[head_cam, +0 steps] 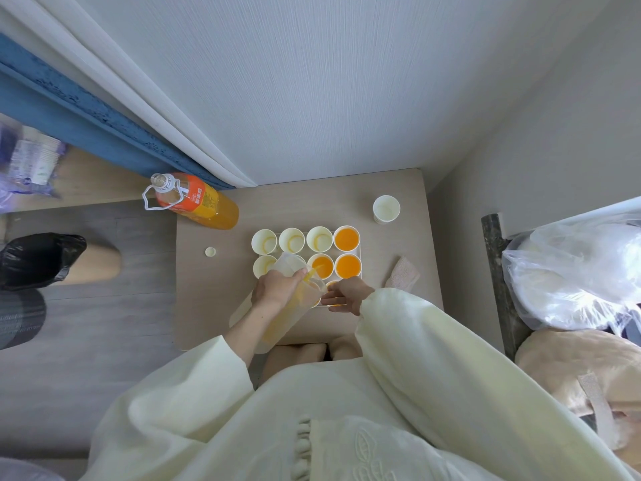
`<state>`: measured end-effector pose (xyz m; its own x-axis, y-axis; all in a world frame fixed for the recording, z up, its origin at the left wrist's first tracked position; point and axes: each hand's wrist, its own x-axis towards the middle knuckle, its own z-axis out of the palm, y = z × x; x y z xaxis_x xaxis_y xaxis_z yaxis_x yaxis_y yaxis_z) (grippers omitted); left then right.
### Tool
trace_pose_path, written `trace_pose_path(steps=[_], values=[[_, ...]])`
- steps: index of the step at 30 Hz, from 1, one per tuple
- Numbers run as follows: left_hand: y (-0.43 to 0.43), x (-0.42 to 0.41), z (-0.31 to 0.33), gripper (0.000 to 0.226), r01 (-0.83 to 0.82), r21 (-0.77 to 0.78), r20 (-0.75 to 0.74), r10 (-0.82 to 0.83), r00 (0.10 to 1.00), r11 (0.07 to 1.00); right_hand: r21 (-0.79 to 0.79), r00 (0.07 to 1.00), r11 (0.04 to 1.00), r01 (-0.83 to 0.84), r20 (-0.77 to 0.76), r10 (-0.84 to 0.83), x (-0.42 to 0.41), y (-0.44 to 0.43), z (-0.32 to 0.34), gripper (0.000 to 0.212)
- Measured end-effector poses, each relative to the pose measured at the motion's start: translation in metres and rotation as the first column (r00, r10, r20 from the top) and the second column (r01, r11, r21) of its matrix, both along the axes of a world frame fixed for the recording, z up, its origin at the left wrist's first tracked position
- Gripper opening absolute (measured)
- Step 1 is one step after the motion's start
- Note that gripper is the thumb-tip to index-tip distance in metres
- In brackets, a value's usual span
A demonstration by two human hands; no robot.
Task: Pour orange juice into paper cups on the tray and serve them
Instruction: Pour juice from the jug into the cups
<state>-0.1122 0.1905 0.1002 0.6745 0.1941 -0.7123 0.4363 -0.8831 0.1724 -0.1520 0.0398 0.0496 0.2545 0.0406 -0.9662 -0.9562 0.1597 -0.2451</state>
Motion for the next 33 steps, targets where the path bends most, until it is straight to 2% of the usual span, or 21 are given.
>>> trace_pose_path(steps=[33], values=[[0.0002,0.0008,0.0041,0.057,-0.008,0.006,-0.005,0.008,1.0,1.0,0.011,1.0,1.0,-0.019,0.008,0.019,0.0003,0.0018,-0.0012,0.012]])
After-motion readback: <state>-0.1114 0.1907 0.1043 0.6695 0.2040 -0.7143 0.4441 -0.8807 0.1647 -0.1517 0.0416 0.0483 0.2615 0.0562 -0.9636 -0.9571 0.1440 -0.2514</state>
